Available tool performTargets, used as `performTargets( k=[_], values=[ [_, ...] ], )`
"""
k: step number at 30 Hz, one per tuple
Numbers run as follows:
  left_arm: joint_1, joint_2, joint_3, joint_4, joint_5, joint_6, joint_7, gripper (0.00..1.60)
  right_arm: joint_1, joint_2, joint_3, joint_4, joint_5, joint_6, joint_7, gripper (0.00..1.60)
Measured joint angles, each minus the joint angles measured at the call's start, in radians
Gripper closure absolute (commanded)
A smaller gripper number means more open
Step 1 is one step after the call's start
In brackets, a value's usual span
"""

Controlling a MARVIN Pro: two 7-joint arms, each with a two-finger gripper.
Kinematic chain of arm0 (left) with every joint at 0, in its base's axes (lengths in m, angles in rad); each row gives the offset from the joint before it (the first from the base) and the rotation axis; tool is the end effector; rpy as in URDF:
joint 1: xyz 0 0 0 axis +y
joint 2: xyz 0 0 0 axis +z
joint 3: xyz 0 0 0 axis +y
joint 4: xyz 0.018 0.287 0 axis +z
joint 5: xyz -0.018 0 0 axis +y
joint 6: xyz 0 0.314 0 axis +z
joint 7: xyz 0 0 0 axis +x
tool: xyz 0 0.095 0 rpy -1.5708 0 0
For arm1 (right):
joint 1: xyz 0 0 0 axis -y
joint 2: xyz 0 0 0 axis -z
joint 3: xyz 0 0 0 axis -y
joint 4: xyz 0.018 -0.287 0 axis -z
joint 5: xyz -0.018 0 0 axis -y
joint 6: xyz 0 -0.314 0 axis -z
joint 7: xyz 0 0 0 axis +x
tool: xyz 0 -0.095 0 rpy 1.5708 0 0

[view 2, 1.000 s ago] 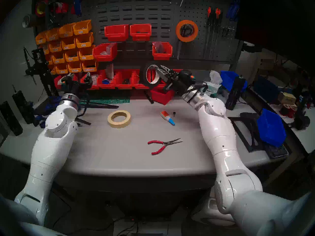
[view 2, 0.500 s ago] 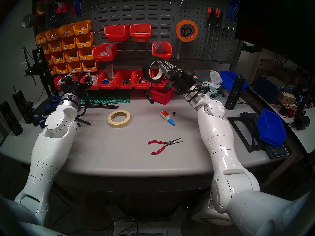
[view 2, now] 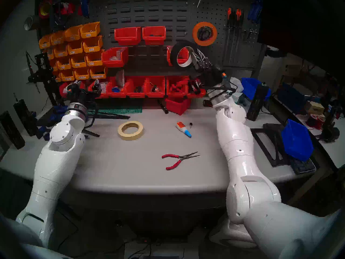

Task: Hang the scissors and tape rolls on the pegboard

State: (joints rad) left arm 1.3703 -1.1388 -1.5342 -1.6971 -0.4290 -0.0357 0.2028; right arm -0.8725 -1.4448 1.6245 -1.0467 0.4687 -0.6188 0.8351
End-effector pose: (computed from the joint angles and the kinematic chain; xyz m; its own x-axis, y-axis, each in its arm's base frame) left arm 0.4630 0.1112 -0.1441 -0.3292 0.0066 0.9442 0.1082 -0.9931 0.0447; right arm 0.5521 -0.0274 -0.0974 -0.7366 -0.2416 0.6317 0.4800 -0.8448 0.2366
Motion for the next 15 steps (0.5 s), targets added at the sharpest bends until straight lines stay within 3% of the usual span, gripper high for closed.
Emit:
performTargets(
  k=[15],
  values=[
    [0.000, 0.000, 0.000, 0.000, 0.000, 0.000, 0.000, 0.00, 0.093, -0.030, 0.054, 0.077, -0.067, -0.137, -0.127, 1.60]
  ],
)
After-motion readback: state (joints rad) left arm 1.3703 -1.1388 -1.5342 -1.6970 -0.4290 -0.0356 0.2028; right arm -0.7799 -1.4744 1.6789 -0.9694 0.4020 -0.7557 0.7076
